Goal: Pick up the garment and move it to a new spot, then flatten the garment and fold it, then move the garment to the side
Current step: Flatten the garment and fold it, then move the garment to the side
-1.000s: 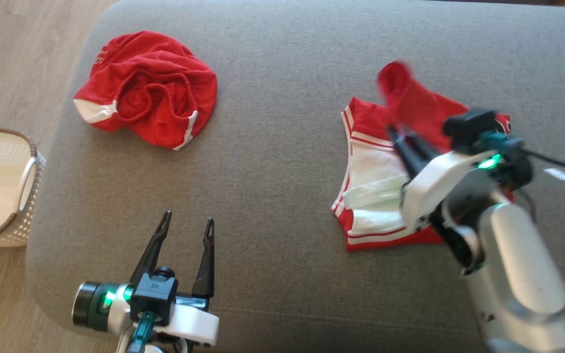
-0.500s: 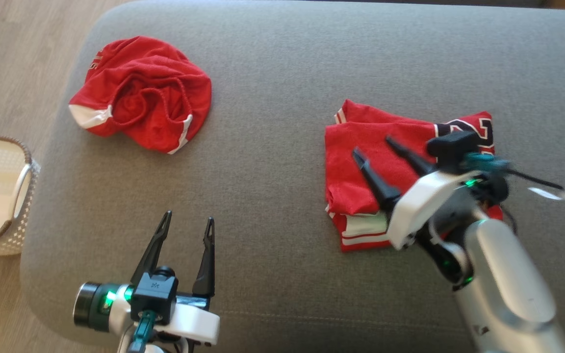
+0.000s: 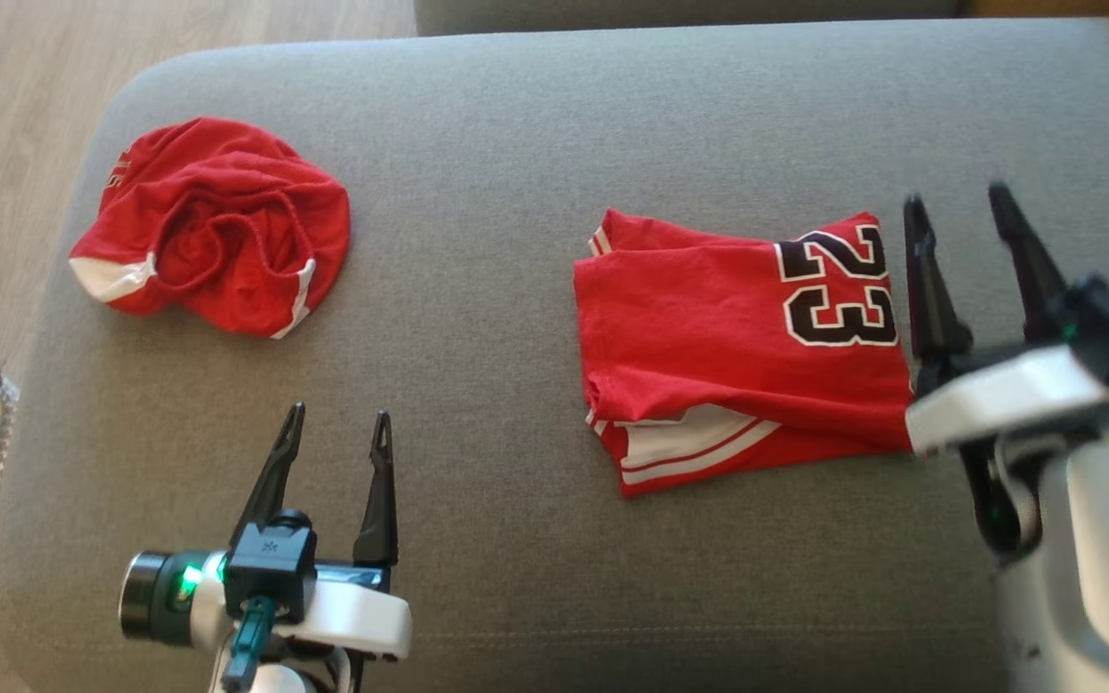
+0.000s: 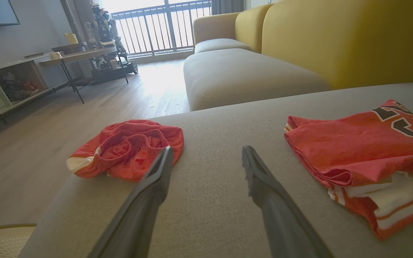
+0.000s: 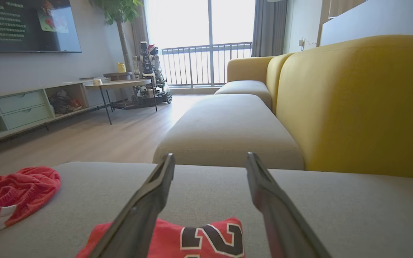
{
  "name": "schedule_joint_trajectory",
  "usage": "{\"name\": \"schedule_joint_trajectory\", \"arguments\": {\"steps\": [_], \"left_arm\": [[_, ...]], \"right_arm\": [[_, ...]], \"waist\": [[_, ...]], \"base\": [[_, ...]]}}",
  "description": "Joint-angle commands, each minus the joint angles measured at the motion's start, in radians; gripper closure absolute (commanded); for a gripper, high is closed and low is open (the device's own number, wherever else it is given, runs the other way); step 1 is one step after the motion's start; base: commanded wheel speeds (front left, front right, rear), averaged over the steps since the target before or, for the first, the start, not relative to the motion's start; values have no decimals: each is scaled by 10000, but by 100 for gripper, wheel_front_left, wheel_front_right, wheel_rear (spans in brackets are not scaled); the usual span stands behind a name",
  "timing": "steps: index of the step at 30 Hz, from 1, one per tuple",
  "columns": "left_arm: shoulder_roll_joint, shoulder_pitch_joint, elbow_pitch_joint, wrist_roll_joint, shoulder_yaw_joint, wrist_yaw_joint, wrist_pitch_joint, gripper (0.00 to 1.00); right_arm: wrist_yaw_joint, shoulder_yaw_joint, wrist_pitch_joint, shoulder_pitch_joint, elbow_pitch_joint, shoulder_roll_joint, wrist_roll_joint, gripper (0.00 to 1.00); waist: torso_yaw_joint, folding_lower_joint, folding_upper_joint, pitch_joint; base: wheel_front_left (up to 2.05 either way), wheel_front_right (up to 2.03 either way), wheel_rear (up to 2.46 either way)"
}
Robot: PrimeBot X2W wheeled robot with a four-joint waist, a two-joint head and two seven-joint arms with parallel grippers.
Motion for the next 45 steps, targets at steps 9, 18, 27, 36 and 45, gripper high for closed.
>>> {"name": "schedule_joint_trajectory", "arguments": {"steps": [9, 18, 27, 36, 45], "left_arm": [[-140, 96, -768, 114, 514, -139, -122, 0], [-142, 647, -968, 450, 673, -123, -122, 0], [-194, 959, -955, 643, 688, -173, -122, 0], [-267, 1124, -872, 675, 799, -219, -122, 0], [-379, 1219, -780, 700, 798, -289, -122, 0]], "right_arm": [[-4, -446, -1229, 2180, -648, 104, -840, 0], [-4, -245, -1236, 3852, -1175, 104, -288, 0], [-4, 25, -1237, 4036, -1093, 104, -29, 0], [-4, 64, -1237, 4136, -1043, 104, 69, 0], [-4, 26, -1238, 4236, -973, 105, 91, 0]], "waist": [[-332, 0, 0, -473], [-632, 0, 0, -1094], [-680, 0, 0, -1349], [-576, 0, 0, -1559], [-372, 0, 0, -1662]], "base": [[0, 0, 0], [0, 0, 0], [0, 0, 0], [0, 0, 0], [0, 0, 0]]}}
